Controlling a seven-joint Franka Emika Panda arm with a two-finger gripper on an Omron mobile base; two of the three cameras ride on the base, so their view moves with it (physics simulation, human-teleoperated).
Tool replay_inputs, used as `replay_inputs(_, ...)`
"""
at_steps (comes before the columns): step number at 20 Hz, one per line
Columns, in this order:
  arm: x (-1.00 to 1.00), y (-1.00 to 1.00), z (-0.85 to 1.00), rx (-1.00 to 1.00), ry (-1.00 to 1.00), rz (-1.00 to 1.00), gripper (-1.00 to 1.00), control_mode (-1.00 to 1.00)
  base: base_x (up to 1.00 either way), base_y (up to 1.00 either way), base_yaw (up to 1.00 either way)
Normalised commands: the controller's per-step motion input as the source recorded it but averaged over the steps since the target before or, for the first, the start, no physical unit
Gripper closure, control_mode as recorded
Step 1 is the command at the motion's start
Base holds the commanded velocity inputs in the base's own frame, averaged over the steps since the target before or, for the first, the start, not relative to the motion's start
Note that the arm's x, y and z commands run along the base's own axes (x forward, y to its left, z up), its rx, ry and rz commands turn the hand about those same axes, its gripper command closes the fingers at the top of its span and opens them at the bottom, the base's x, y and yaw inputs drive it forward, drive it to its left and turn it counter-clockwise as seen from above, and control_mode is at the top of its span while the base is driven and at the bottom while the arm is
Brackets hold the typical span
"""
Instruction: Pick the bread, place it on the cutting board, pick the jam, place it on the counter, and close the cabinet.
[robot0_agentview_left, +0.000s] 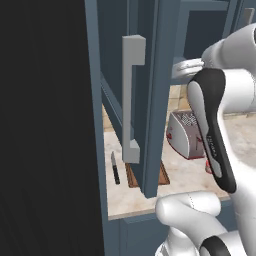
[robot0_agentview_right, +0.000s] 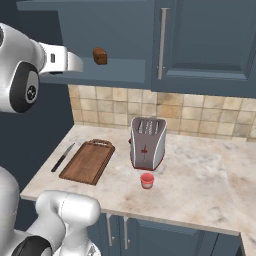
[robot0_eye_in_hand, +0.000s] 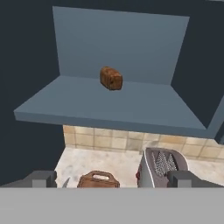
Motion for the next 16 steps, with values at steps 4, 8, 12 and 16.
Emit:
replay_inputs(4,0.21,0.02,-0.17,0.0,-0.06,0.0,-1.0,-1.0,0.0,0.0,0.0)
replay_inputs(8,0.27,0.01,-0.09,0.0,-0.04,0.0,-1.0,-1.0,0.0,0.0,0.0)
replay_inputs(12,0.36,0.0,0.0,0.01,0.0,0.0,-1.0,-1.0,0.0,0.0,0.0)
replay_inputs(16,0.32,0.0,0.06,0.02,0.0,0.0,-1.0,-1.0,0.0,0.0,0.0)
